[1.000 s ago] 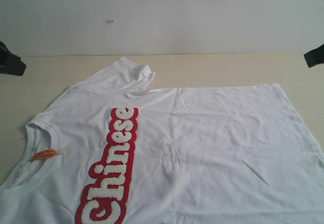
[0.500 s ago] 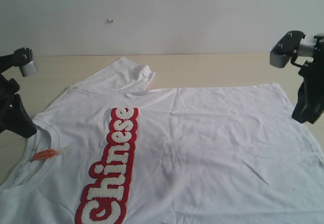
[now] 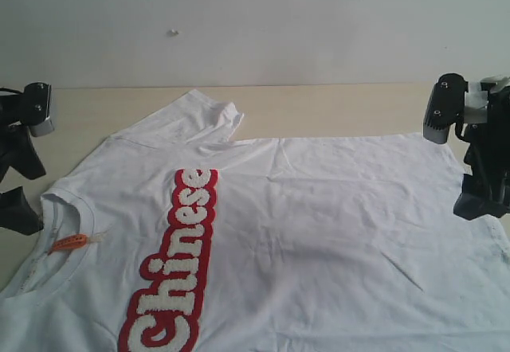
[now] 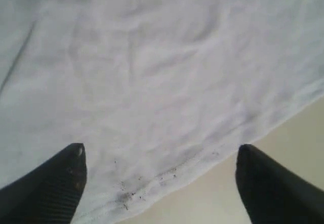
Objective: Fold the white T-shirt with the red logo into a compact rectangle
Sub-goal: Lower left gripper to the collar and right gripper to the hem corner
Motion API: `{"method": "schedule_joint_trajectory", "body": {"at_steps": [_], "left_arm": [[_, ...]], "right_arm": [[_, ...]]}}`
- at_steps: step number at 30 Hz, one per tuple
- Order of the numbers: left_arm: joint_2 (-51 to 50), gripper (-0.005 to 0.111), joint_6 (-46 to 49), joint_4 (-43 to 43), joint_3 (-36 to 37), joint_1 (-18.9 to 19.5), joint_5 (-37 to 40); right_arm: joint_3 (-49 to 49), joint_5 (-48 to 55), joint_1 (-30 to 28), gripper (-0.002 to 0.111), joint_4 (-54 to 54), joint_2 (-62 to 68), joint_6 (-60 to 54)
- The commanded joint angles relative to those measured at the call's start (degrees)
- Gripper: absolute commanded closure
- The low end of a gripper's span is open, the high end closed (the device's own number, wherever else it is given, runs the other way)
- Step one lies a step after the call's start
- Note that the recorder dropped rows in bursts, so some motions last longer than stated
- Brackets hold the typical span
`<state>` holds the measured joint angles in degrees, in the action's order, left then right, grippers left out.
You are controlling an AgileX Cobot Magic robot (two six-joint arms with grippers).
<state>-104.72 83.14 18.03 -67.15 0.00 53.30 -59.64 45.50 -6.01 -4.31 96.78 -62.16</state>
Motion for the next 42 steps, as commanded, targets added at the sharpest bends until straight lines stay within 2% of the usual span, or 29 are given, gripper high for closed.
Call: {"method": "schedule_joint_trajectory", "body": {"at_steps": [1,6,11,13,18,20,23,27,29,32,33,37,39,42], "left_arm": [[-0.01,0.002,-0.91,3.60,-0.38,-0.03,-1.25],[-0.01,0.002,-0.91,2.49,-0.38,-0.03,-1.25],[-0.01,0.002,-0.91,2.49,-0.38,-0.03,-1.25],[-0.01,0.002,-0.91,2.49,-0.38,-0.03,-1.25],[-0.01,0.002,-0.91,2.49,-0.38,-0.03,-1.25],[-0.01,0.002,-0.91,2.24,-0.38,-0.03,-1.01],[-0.01,0.002,-0.91,1.39,-0.38,-0.03,-0.76],[-0.01,0.002,-0.54,-0.60,-0.38,-0.03,0.97],[-0.01,0.002,-0.54,-1.02,-0.38,-0.03,1.36],[-0.01,0.002,0.77,-0.91,-0.38,-0.03,1.46],[-0.01,0.002,0.77,-0.91,-0.38,-0.03,1.64],[-0.01,0.002,1.34,-1.72,0.07,-0.03,3.95],[-0.01,0.002,4.96,-1.48,1.64,-0.31,3.95],[-0.01,0.002,11.17,-1.62,5.14,-1.38,-0.95]], "right_arm": [[0.43,0.18,-0.30,0.024,0.00,1.61,0.05],[0.43,-1.87,-0.30,0.024,0.46,1.95,0.51],[0.43,-5.70,-0.30,0.024,5.98,1.82,2.18],[0.43,-6.98,-0.30,0.024,5.79,1.73,5.34],[0.43,-6.93,-0.30,0.024,5.96,2.47,5.29],[0.43,-6.70,-0.30,0.020,8.32,2.86,5.29],[0.43,-5.85,0.02,0.005,9.85,2.95,5.29],[0.43,-3.46,0.02,0.003,9.85,2.95,4.64],[0.43,-0.13,0.02,0.003,9.21,2.95,0.98],[0.43,9.38,0.02,0.003,2.97,2.95,-13.99],[0.43,10.81,0.02,0.003,1.42,2.95,-15.81],[0.43,12.60,0.02,0.003,0.42,2.95,-17.58],[0.43,12.34,0.02,0.003,0.42,2.95,-17.48],[0.43,11.28,0.02,0.003,0.23,2.95,-17.19]]}}
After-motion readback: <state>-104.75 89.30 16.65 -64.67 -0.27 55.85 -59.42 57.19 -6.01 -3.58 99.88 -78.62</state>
